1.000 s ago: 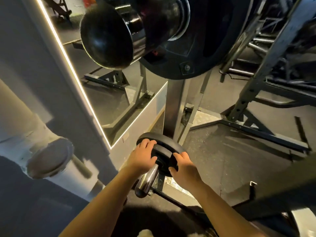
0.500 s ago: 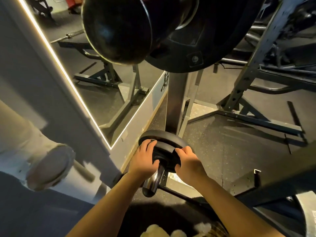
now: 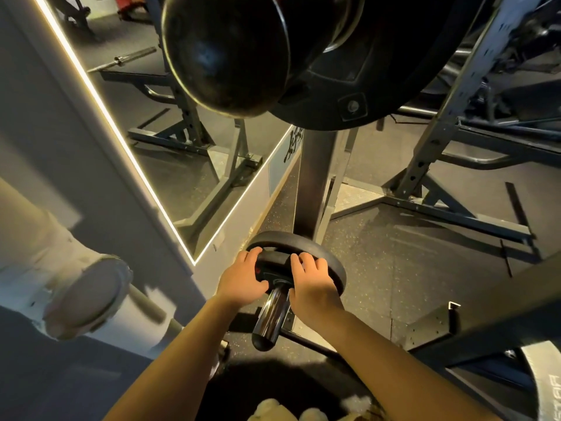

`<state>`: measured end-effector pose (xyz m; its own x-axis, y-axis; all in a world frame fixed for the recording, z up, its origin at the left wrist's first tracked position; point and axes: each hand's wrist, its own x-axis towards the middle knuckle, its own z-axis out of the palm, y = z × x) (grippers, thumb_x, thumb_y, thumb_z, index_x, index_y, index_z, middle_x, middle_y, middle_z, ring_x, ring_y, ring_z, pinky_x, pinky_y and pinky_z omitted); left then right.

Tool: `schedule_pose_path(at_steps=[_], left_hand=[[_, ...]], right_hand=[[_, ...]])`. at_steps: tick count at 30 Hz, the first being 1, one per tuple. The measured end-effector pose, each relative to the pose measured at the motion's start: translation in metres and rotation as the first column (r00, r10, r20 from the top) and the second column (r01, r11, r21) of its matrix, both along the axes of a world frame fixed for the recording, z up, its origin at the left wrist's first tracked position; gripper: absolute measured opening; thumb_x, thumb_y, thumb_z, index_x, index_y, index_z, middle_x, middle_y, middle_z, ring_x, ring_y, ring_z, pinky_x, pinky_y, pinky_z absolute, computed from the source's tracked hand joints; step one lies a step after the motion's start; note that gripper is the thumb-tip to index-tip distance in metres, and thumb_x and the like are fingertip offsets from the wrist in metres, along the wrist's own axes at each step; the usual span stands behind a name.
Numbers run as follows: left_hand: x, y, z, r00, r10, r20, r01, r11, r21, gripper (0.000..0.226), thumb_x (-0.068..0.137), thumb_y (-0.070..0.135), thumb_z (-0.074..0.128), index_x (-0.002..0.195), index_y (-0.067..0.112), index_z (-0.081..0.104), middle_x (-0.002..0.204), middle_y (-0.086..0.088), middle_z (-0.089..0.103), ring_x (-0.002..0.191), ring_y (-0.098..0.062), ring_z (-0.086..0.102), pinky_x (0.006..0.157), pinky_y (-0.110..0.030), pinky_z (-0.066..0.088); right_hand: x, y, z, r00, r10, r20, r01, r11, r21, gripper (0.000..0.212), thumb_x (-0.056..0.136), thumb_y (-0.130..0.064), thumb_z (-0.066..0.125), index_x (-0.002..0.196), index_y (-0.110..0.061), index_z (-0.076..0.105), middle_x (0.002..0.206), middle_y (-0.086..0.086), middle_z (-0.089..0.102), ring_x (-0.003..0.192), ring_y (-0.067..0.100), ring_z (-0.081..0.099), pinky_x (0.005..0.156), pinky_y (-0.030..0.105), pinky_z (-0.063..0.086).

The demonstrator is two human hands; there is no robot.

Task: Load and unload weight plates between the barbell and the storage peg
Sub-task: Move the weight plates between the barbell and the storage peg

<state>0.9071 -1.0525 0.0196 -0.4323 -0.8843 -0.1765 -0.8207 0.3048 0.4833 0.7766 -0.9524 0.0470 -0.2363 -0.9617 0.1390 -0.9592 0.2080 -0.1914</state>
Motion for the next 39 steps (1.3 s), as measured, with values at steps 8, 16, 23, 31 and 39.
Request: schedule_pose_path(at_steps=[8,16,23,31,39], left_hand=[[-0.009,-0.004,0.016,0.989,-0.115,0.095,0.13,0.978,-0.166,0.049,0.092,0.036,0.059,0.137,0.024,0.041,0.128,0.0,0.05,0.112,-0.016,0.055,0.097,-0.03,0.047],[-0.035,0.014,0.023,0.939,-0.214,0.269,0.314,0.854,-0.415,0.041,0.095,0.045,0.05,0.127,0.019,0.045,0.127,-0.001,0.046,0.116,-0.018,0.046,0.097,-0.03,0.041],[-0.046,0.031,0.023,0.902,-0.339,0.267,0.43,0.76,-0.487,0.038,0.099,0.04,0.044,0.129,0.017,0.046,0.124,-0.002,0.052,0.117,-0.019,0.048,0.097,-0.029,0.038],[-0.03,0.022,0.02,0.904,-0.398,0.155,0.424,0.79,-0.442,0.035,0.089,0.037,0.065,0.116,0.015,0.063,0.11,-0.001,0.065,0.103,-0.02,0.061,0.066,-0.032,0.058],[-0.01,0.008,0.012,0.953,-0.298,-0.059,0.261,0.903,-0.341,0.041,0.098,0.051,0.04,0.13,0.03,0.053,0.132,0.013,0.054,0.127,-0.005,0.043,0.099,-0.02,0.033]], right_hand=[[-0.004,0.006,-0.009,0.999,-0.031,-0.034,0.027,0.994,-0.104,0.057,0.053,-0.014,0.091,0.106,-0.003,0.073,0.095,0.01,0.072,0.077,0.025,0.068,0.062,0.03,0.058],[-0.012,0.027,-0.02,0.984,-0.12,0.132,0.129,0.99,-0.06,0.039,0.054,-0.008,0.088,0.088,-0.007,0.069,0.076,0.006,0.068,0.063,0.02,0.065,0.055,0.021,0.051],[-0.032,0.028,-0.033,0.931,-0.216,0.295,0.172,0.971,0.168,0.03,0.095,-0.023,0.058,0.121,-0.01,0.053,0.112,0.007,0.067,0.1,0.026,0.066,0.082,0.027,0.053],[-0.046,0.023,-0.032,0.963,-0.166,0.213,0.078,0.926,0.369,0.043,0.098,-0.035,0.051,0.133,-0.012,0.038,0.119,0.008,0.063,0.104,0.028,0.062,0.084,0.034,0.05],[-0.041,0.01,-0.004,1.0,0.0,0.009,-0.004,0.901,0.435,0.037,0.099,-0.035,0.048,0.126,-0.01,0.04,0.116,0.01,0.062,0.102,0.03,0.061,0.08,0.037,0.049]])
